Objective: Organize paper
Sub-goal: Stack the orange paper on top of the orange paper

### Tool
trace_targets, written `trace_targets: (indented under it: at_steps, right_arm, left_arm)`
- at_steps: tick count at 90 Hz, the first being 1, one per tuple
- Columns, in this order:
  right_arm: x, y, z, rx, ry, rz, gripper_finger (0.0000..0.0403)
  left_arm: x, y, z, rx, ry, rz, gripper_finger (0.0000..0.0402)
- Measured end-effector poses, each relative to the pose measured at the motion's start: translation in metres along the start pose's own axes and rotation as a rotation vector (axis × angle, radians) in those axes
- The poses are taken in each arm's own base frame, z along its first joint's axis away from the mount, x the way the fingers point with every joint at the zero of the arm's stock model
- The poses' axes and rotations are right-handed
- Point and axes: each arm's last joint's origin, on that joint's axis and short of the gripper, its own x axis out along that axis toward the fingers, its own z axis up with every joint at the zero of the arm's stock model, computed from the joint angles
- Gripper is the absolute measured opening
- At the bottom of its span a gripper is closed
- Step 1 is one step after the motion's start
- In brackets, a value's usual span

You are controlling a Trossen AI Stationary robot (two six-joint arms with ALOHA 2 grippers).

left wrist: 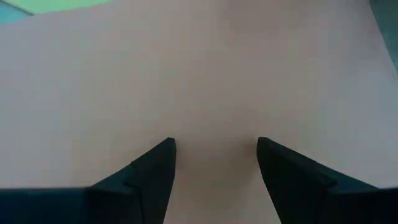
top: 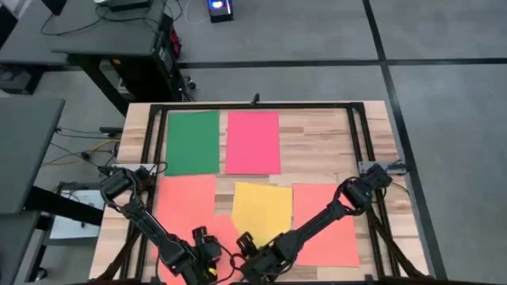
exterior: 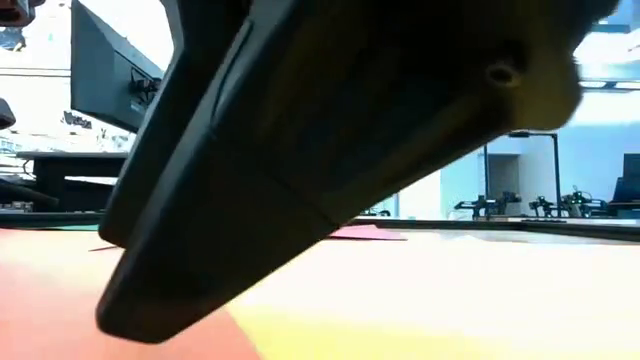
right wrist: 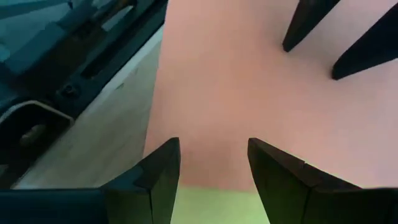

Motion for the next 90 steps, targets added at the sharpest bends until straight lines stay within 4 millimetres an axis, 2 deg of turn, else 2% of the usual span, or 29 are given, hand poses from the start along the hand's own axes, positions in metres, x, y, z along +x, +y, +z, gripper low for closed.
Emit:
trace_targets:
  at_steps: [11,24,42,55,72,90]
  right_arm:
    - [-0.002,0.0,0.003,0.0,-0.01,-0.001,0.0179]
    - [-0.005,0.013,0.005,-0.025,-0.005,0.022,0.0179]
    - [-0.009,0.028,0.007,-0.066,-0.016,0.031,0.0186]
    - [-0.008,0.024,0.006,-0.063,-0.007,0.012,0.0199]
    - [0.011,0.024,-0.002,-0.066,0.02,0.004,0.0217]
    - [0.013,0.019,-0.003,-0.056,0.027,-0.06,0.0223]
  left_arm:
    - [-0.009,0.0,0.005,-0.001,0.008,0.007,0.021]
    - [-0.024,0.001,0.013,-0.021,-0.005,-0.005,0.021]
    - [-0.018,0.006,0.007,-0.053,0.014,0.03,0.021]
    - [-0.012,0.011,0.002,-0.107,0.026,0.041,0.021]
    - [-0.006,0.015,-0.002,-0.155,0.044,0.023,0.021]
    - [-0.004,0.015,-0.003,-0.174,0.035,-0.001,0.021]
